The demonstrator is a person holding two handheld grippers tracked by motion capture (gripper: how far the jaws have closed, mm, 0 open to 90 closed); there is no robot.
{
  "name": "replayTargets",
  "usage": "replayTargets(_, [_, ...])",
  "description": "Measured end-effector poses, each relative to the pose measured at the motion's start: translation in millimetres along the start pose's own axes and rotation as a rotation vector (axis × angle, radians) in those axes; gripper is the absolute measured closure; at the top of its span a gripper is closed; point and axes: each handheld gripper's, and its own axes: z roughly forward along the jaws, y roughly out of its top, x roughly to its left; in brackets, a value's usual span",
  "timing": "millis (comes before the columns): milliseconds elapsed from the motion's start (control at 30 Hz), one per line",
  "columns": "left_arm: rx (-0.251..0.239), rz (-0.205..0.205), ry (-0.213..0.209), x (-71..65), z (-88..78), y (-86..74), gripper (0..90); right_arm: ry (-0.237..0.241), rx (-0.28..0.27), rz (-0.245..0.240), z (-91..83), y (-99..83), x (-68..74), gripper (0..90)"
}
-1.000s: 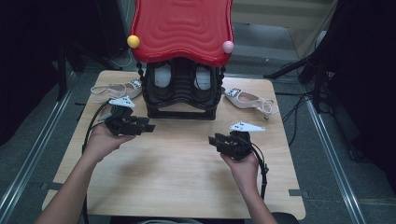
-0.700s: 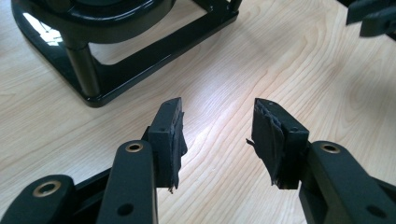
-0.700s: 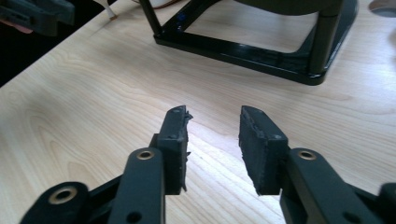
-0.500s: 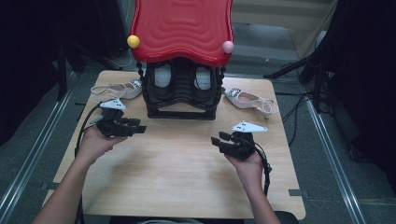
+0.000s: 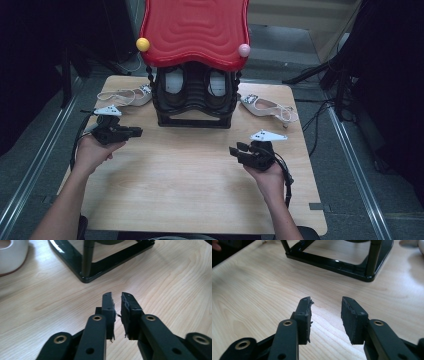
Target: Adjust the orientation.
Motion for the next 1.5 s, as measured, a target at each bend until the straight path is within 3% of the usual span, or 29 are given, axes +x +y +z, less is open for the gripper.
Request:
replayTargets(67, [-0.006, -0.007, 0.006, 5.4, -0.8, -1.6, 85.0, 0.016, 0.003, 0.024, 0.1, -0.1, -3.1, 61.9])
replayTargets(267, [-0.001, -0.045, 0.021, 23.2, 0.7, -6.5, 87.0, 0.001, 0.013, -0.015, 1.5, -1.6, -4.3, 62.2])
replayTargets(433, [-0.012, -0.077, 0.058, 37.5, -0.9, -9.5, 86.8, -0.016, 0.035, -0.045, 2.9, -3.5, -7.1, 61.9])
replayTargets(833, [-0.011, -0.115, 0.126, 71.4, -8.0, -5.7, 89.3, -0.023, 0.024, -0.001, 1.3, -2.9, -13.8, 60.3])
replayTargets(1033, [-0.003, -0.133, 0.155, 90.8, -8.0, -12.3, 89.9, -0.021, 0.027, 0.008, 3.9, -2.5, -14.5, 60.1])
replayTargets(1267, [0.011, -0.184, 0.199, 115.2, -6.4, -22.2, 90.0, -0.018, 0.027, 0.008, 6.5, -2.1, -14.7, 60.1])
replayTargets(1500, [0.000, -0.218, 0.258, 129.8, -5.3, -25.5, 90.0, -0.028, 0.025, 0.019, 5.1, -2.5, -14.3, 59.7])
